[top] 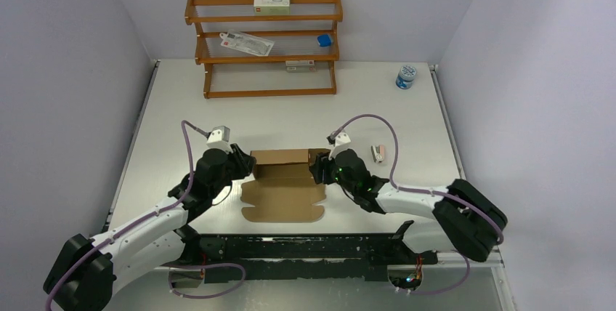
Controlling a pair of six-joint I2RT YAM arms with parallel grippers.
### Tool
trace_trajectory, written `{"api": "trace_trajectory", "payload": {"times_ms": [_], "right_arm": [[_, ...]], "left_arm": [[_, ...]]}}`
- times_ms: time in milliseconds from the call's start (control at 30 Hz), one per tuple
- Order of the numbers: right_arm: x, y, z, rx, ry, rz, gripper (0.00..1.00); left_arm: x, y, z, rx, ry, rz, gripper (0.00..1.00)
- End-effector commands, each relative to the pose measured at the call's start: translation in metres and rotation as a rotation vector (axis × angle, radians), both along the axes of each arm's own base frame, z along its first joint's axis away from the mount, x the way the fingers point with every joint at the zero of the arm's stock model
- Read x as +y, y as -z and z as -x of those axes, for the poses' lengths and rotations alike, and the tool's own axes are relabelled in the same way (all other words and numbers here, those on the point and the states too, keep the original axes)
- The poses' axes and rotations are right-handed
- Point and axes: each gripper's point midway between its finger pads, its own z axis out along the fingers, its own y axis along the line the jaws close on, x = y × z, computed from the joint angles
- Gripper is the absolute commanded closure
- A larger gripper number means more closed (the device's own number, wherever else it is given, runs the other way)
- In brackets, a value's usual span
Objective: Fold the paper box
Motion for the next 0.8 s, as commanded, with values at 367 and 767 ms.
{"api": "trace_trajectory", "payload": {"times_ms": [367, 767], "right_arm": [[-0.039, -0.085, -0.022, -0.150, 0.075, 0.268, 0.38], [-0.038, -0.051, -0.043, -0.142, -0.092, 0.633, 0.32]], "left_arm": [[0.007, -0.006, -0.006, -0.021, -0.013, -0.070, 0.67], [0.007, -0.008, -0.009, -0.022, 0.005, -0.113, 0.67]]}}
